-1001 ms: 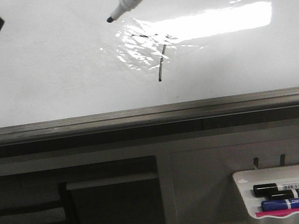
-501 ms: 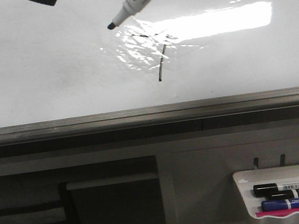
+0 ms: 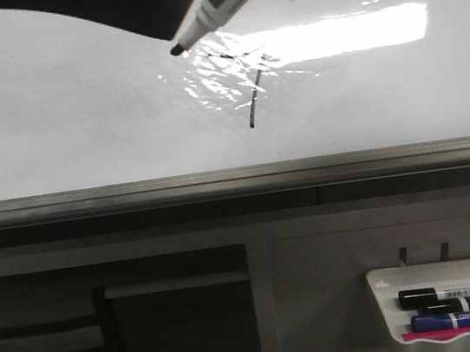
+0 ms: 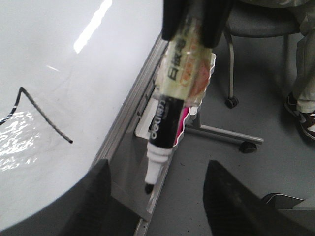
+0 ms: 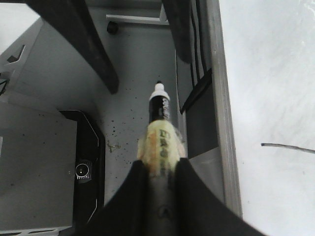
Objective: Write number 7 on whiteboard
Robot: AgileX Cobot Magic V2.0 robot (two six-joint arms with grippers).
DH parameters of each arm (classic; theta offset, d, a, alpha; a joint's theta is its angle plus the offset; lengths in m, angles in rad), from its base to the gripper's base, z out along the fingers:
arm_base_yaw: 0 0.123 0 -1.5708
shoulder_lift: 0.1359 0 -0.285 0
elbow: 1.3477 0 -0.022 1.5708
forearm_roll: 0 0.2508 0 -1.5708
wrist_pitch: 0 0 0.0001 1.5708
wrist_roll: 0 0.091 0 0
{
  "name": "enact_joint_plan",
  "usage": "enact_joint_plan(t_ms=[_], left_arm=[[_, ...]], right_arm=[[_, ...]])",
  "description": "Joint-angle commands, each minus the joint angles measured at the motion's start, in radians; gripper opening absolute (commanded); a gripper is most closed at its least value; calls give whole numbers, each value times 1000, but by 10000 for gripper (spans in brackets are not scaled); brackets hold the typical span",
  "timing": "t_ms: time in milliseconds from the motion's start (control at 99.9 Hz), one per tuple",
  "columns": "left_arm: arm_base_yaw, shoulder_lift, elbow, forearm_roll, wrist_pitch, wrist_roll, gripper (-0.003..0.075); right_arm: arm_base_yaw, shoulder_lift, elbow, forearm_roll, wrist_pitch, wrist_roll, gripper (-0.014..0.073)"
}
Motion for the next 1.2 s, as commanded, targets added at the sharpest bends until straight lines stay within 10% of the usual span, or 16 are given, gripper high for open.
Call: enact_joint_plan(t_ms=[0,711,1191], left_arm=[[-32,17,-57,-33,-61,10,401],[-56,112,-112,-8,-61,25,393],[-56,112,-112,-8,-61,25,111]], right_arm=[[-4,-29,-33,47,-9,-33,-64],[-4,-29,-33,28,2,-58,-64],[-4,-29,-33,32,23,-58,-64]])
